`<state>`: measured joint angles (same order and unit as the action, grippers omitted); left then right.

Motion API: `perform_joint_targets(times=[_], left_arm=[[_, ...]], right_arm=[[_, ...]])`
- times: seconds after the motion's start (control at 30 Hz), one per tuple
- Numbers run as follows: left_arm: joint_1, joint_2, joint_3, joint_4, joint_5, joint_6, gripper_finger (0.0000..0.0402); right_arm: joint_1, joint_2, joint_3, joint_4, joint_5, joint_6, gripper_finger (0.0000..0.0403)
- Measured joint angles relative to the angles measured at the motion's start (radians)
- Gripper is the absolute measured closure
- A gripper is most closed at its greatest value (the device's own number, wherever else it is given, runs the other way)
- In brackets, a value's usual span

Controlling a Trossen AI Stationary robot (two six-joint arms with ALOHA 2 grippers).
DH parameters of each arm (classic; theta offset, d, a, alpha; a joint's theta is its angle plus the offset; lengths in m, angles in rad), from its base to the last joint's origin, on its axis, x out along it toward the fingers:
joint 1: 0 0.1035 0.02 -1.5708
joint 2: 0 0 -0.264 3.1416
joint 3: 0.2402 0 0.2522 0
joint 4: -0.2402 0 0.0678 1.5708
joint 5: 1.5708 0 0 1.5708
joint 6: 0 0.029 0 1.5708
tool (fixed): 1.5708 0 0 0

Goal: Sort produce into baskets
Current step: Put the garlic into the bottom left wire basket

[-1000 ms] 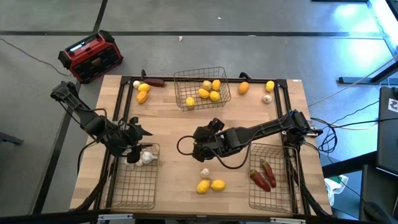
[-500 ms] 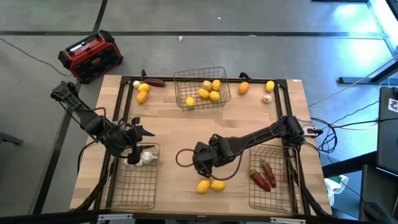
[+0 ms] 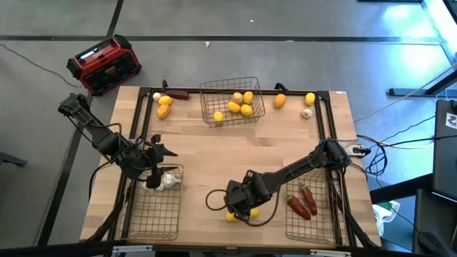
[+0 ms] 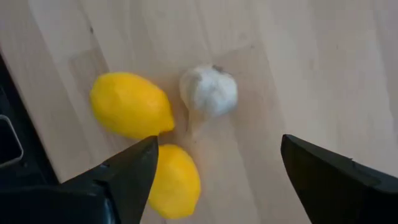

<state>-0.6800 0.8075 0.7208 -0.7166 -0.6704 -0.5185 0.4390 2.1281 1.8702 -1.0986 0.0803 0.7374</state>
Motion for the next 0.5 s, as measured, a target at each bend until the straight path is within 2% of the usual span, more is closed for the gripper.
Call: perform_joint_targets(times=[0.17,0.5], left_arm=[[0.000,0.000,0.000,0.000,0.000,0.001,0.0188],[0.000,0.000,-0.002,0.004,0.002,-0.008,0.0188]], right_arm=[[0.001,0.000,0.000,0.020,0.048,0.013,0.0091],[0.000,0.076,0.000,0.077,0.022,-0.005,0.0120]])
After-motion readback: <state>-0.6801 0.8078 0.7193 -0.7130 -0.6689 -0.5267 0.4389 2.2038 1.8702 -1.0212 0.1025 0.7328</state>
